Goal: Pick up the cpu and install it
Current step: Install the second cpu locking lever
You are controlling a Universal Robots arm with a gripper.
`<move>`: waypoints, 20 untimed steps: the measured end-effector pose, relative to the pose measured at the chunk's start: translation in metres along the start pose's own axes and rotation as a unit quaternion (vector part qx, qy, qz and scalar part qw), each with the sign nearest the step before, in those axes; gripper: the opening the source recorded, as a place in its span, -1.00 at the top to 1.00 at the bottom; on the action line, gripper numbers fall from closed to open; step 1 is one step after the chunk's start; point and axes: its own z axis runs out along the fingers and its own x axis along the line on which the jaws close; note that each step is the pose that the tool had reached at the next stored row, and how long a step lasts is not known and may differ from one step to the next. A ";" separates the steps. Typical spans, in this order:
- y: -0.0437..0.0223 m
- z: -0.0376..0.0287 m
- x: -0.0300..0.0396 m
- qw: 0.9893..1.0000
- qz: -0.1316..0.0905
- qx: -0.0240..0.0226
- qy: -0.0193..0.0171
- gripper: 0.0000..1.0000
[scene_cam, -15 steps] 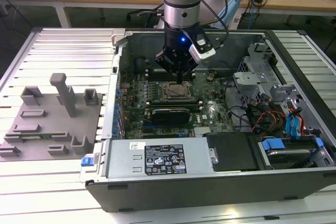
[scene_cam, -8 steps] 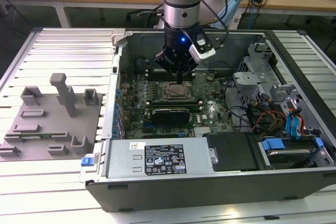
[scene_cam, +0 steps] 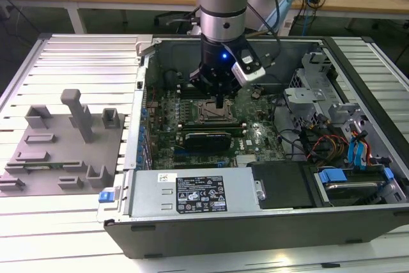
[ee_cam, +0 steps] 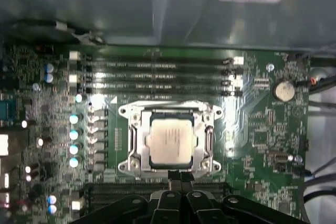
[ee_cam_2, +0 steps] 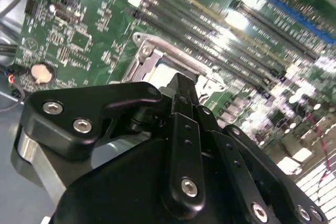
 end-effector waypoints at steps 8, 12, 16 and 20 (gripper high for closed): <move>-0.0166 0.0040 0.0049 1.000 0.000 -0.007 0.000 0.79; -0.0179 0.0078 0.0139 1.000 0.000 -0.008 0.000 0.79; -0.0201 0.0149 0.0196 1.000 0.000 -0.010 0.000 0.79; -0.0245 0.0185 0.0244 1.000 0.000 -0.010 0.000 0.79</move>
